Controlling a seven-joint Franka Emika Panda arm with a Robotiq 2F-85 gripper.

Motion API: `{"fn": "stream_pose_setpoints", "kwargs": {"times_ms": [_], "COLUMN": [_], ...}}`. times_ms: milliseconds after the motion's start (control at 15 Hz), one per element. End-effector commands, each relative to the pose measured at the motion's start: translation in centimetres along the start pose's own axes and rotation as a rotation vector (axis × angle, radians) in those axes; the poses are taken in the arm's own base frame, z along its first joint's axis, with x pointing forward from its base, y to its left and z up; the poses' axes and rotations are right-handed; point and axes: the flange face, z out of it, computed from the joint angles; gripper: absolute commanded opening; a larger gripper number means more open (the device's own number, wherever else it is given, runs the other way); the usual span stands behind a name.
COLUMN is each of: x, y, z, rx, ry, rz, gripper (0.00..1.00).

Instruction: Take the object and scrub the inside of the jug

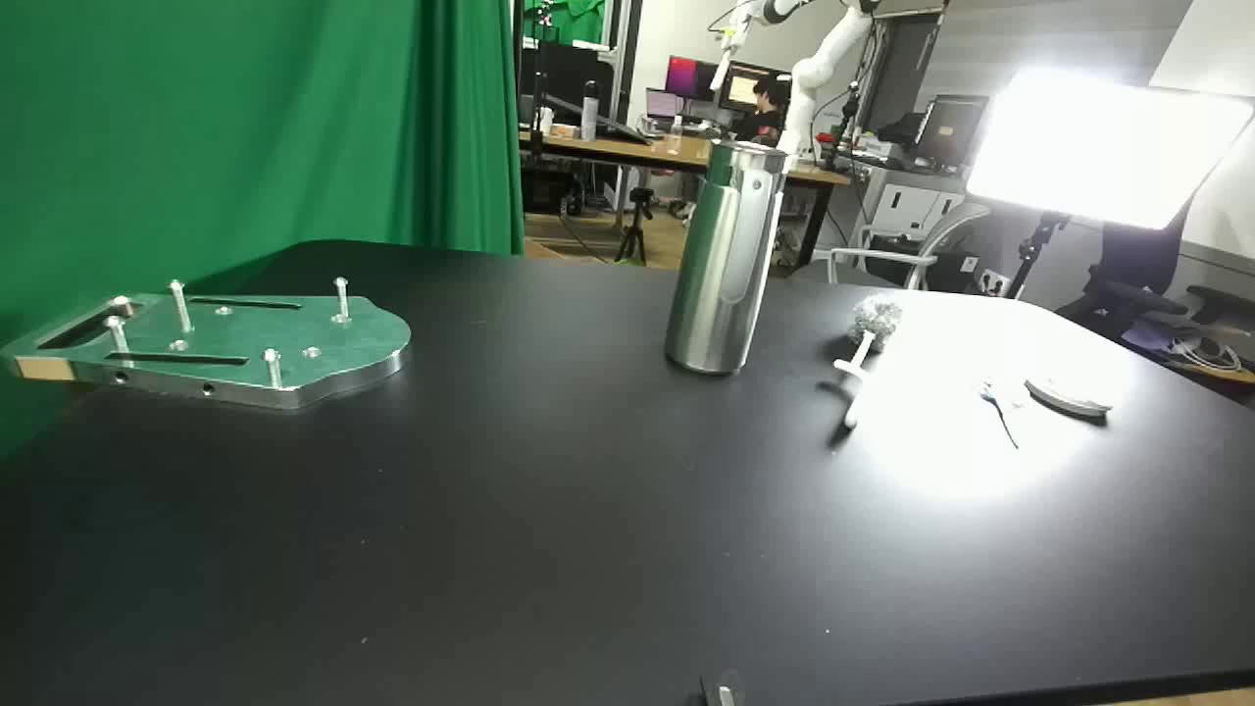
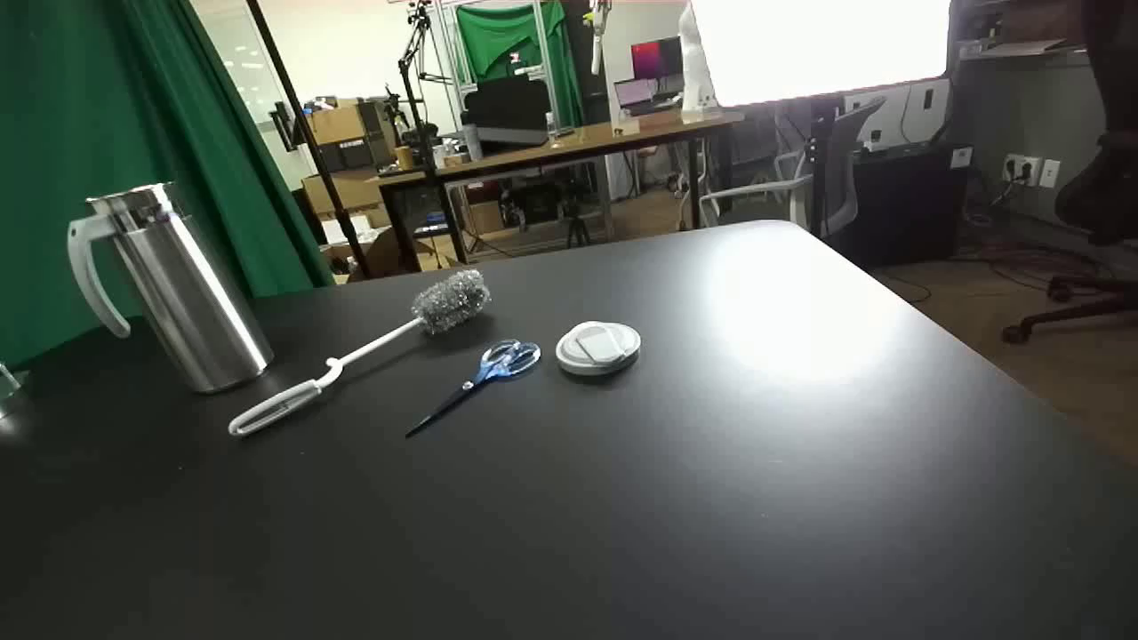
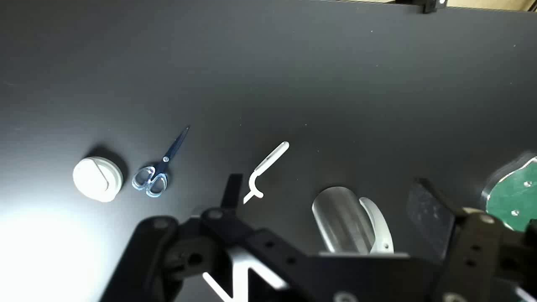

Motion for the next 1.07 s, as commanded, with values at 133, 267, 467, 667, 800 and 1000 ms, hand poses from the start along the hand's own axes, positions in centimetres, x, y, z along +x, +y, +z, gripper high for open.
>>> {"fn": "stream_pose_setpoints", "kwargs": {"times_ms": [133,267,467,667,800,1000], "x": [0.0,0.0,0.0,0.0,0.0,1.8], "y": [0.0,0.0,0.0,0.0,0.0,0.2], "z": [-0.1,-0.1,-0.1,-0.1,-0.1,0.9], "rx": [0.0,0.0,0.0,0.0,0.0,-0.002], "ry": [0.0,0.0,0.0,0.0,0.0,0.012], "rz": [0.0,0.0,0.0,0.0,0.0,0.04], "gripper": [1.0,1.0,1.0,1.0,1.0,1.0]}}
